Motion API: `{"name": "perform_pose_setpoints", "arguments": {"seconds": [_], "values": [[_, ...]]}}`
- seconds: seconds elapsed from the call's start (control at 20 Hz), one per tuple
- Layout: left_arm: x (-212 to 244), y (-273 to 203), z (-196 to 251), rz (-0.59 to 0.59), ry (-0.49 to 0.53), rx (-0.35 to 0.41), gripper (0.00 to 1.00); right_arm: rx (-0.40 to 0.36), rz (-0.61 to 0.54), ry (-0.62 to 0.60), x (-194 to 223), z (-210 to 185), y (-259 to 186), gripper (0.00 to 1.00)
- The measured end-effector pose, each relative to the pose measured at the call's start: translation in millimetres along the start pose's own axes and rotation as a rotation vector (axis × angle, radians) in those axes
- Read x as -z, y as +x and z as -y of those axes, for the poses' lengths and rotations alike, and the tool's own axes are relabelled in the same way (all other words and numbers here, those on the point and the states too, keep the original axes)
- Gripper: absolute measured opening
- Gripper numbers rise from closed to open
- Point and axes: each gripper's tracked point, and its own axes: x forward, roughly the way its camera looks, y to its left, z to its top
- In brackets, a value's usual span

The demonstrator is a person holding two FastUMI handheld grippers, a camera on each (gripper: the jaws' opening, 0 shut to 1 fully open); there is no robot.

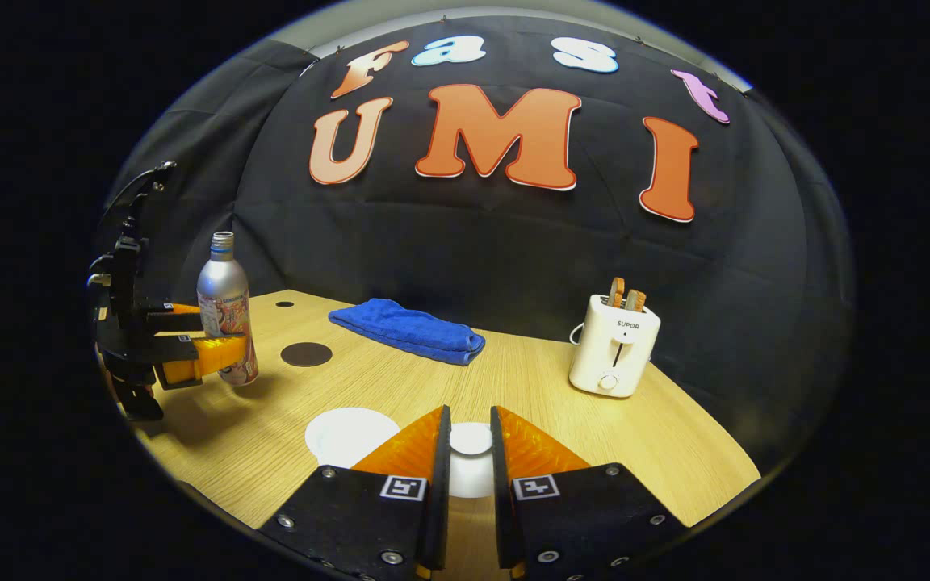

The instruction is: Open the teacup lid with one hand, grasp the water bottle and pour water into the teacup with the other hand; after pouring, place the water bottle on the coaster and then close the teacup lid.

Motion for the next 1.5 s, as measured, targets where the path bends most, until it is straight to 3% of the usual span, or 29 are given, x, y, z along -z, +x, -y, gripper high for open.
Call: {"name": "perform_pose_setpoints", "arguments": {"seconds": [0.05, 0.1, 0.25, 0.35, 0.45, 0.5, 0.65, 0.7, 0.8, 0.85, 1.05, 1.1, 1.15, 1.25, 1.3, 1.5], "values": [[-4, 2, -1, 0.004, 0.034, -0.007, 0.82, 0.006, 0.001, -0.002, -1, 3, -1, 0.21], [-6, 2, 0, 0.007, 0.071, -0.011, 0.86, 0.014, 0.003, -0.001, 0, 8, -2, 0.23], [-14, 1, 1, 0.024, 0.207, -0.032, 0.82, 0.031, 0.001, 0.008, 1, 18, -6, 0.24], [-18, 3, 3, 0.038, 0.291, -0.04, 0.86, 0.045, 0.0, 0.014, 2, 25, -8, 0.25], [-17, 3, 13, 0.037, 0.327, -0.024, 0.81, 0.057, 0.002, 0.023, 4, 32, -10, 0.25], [-16, 5, 18, 0.035, 0.355, -0.014, 0.86, 0.058, 0.001, 0.029, 4, 34, -10, 0.25], [-14, 5, 29, 0.05, 0.469, -0.015, 0.84, 0.066, 0.006, 0.029, 7, 39, -12, 0.25], [-13, 4, 32, 0.054, 0.509, -0.014, 0.8, 0.069, 0.006, 0.027, 7, 41, -12, 0.25], [-8, 6, 37, 0.055, 0.583, -0.016, 0.84, 0.071, 0.008, 0.03, 8, 43, -14, 0.29], [-9, 6, 38, 0.057, 0.615, -0.018, 0.84, 0.071, 0.008, 0.033, 7, 44, -14, 0.25], [-10, 4, 44, 0.072, 0.725, -0.024, 0.84, 0.084, 0.013, 0.04, 9, 52, -18, 0.25], [-11, 4, 44, 0.076, 0.752, -0.027, 0.84, 0.085, 0.013, 0.043, 10, 54, -19, 0.29], [-11, 3, 45, 0.081, 0.781, -0.029, 0.89, 0.089, 0.014, 0.045, 10, 56, -20, 0.25], [-11, 1, 46, 0.092, 0.843, -0.03, 0.8, 0.096, 0.015, 0.044, 10, 60, -22, 0.25], [-11, 2, 46, 0.095, 0.874, -0.029, 0.85, 0.1, 0.016, 0.044, 11, 61, -24, 0.25], [-17, 0, 47, 0.103, 0.985, -0.041, 0.85, 0.104, 0.014, 0.051, 14, 65, -26, 0.25]]}}
